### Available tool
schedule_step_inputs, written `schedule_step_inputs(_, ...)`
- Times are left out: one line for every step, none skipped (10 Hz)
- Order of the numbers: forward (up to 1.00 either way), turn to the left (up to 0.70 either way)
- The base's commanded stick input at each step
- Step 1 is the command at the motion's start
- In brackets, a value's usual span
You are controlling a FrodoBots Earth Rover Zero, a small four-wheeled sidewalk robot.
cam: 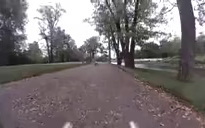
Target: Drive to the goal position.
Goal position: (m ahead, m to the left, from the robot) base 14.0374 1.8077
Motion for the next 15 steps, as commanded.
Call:
schedule_step_inputs(1.0,0.0)
schedule_step_inputs(1.0,0.0)
schedule_step_inputs(1.0,0.0)
schedule_step_inputs(1.0,0.0)
schedule_step_inputs(1.0,0.0)
schedule_step_inputs(1.0,0.0)
schedule_step_inputs(1.0,0.0)
schedule_step_inputs(1.0,0.0)
schedule_step_inputs(1.0,0.0)
schedule_step_inputs(1.0,0.0)
schedule_step_inputs(1.0,0.0)
schedule_step_inputs(1.0,0.0)
schedule_step_inputs(1.0,0.0)
schedule_step_inputs(1.0,0.0)
schedule_step_inputs(1.0,0.0)
